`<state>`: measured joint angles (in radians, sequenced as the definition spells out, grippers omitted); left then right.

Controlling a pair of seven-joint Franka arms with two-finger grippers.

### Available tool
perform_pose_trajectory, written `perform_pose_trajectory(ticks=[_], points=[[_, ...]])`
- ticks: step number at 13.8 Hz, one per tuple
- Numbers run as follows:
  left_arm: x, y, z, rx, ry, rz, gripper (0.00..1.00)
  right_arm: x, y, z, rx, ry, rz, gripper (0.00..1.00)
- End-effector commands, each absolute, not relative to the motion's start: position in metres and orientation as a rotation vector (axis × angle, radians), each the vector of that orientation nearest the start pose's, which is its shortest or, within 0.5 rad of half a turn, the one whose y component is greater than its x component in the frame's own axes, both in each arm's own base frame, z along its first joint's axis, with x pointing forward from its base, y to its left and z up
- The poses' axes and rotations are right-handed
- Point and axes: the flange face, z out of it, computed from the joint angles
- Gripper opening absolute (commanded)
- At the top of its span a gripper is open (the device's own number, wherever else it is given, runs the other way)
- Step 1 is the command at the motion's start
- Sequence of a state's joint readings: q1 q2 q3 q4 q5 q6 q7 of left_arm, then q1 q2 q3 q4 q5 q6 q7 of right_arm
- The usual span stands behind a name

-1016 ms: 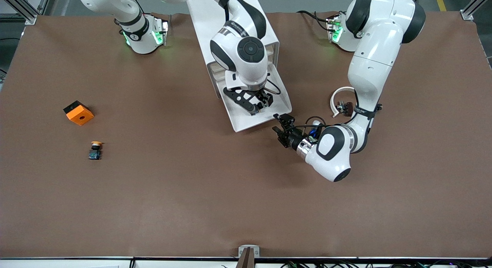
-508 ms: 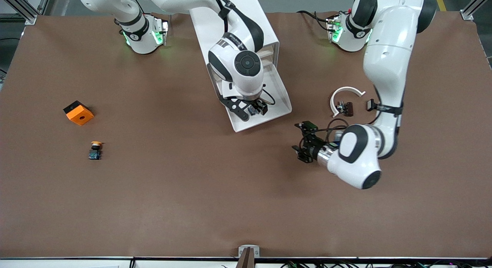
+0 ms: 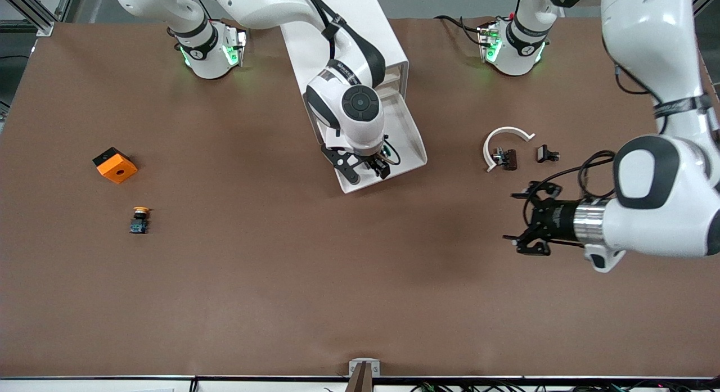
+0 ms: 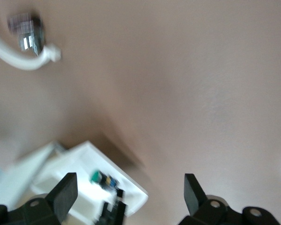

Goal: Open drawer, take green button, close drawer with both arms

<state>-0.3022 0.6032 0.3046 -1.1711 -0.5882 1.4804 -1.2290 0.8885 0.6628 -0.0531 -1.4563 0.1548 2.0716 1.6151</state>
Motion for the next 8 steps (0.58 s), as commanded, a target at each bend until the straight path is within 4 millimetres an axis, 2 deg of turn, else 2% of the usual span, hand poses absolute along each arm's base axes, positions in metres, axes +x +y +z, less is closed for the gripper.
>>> perform_pose_trajectory(ticks=[1,2,5,8], points=[[0.672,-0.116,0.475,-2.886,-1.465,0.575,1.0,0.46,0.551,0.288,-2.865,1.295,0.183,1.0],[0.664,-0.118,0.471,-2.941,-1.276,0.562,1.0,0.457,0.553,0.287,-2.87,1.287,0.184,1.0],[0.66,-0.113,0.465,-3.009,-0.957,0.538,1.0,0.459,0.55,0.284,-2.873,1.297,0.187,1.0],[0.659,-0.114,0.465,-3.057,-0.826,0.541,1.0,0.457,0.551,0.275,-2.887,1.297,0.189,1.0]])
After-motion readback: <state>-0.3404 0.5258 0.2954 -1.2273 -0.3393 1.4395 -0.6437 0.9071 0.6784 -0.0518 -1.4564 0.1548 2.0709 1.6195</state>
